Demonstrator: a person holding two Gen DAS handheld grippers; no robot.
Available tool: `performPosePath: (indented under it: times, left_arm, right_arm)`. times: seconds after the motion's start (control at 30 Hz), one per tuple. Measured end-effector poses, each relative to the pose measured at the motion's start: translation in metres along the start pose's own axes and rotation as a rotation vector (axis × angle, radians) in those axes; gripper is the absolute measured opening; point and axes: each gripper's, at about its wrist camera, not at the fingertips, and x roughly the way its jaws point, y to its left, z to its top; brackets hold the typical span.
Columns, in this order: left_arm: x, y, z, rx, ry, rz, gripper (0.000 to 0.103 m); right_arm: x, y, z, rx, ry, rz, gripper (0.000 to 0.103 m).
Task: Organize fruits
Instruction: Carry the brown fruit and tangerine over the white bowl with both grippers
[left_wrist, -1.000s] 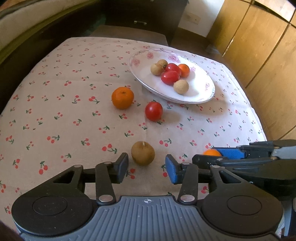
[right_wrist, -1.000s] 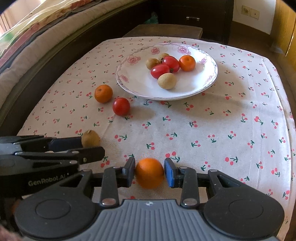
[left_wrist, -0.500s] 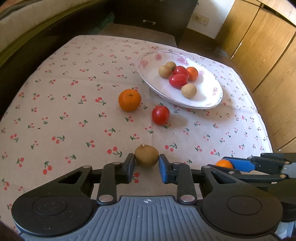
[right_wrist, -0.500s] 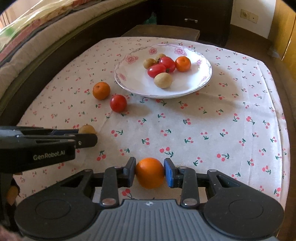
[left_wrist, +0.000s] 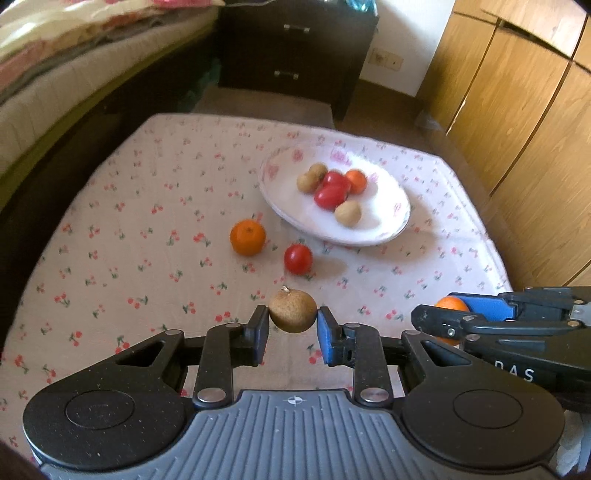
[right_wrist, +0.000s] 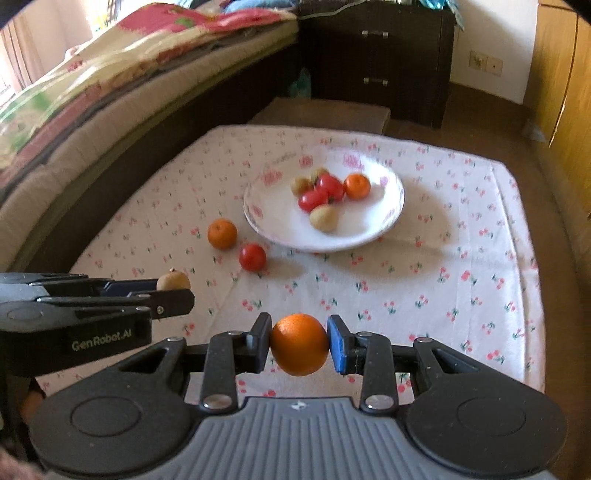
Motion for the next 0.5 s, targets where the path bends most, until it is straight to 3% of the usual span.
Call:
performPosePath:
  times: [0.17, 0.5]
  left_arm:
    - [0.002, -0.008, 0.02, 0.011, -0.029, -0.042, 0.036]
    - [0.048, -0.003, 0.061, -0.046, -0.03, -0.099, 0.036]
  right_arm:
    - [0.003, -0.007, 0.02, 0.023, -0.028, -0.007, 0.034]
    - [0.045, -0.028, 0.058, 0.042, -0.014, -0.031, 0.034]
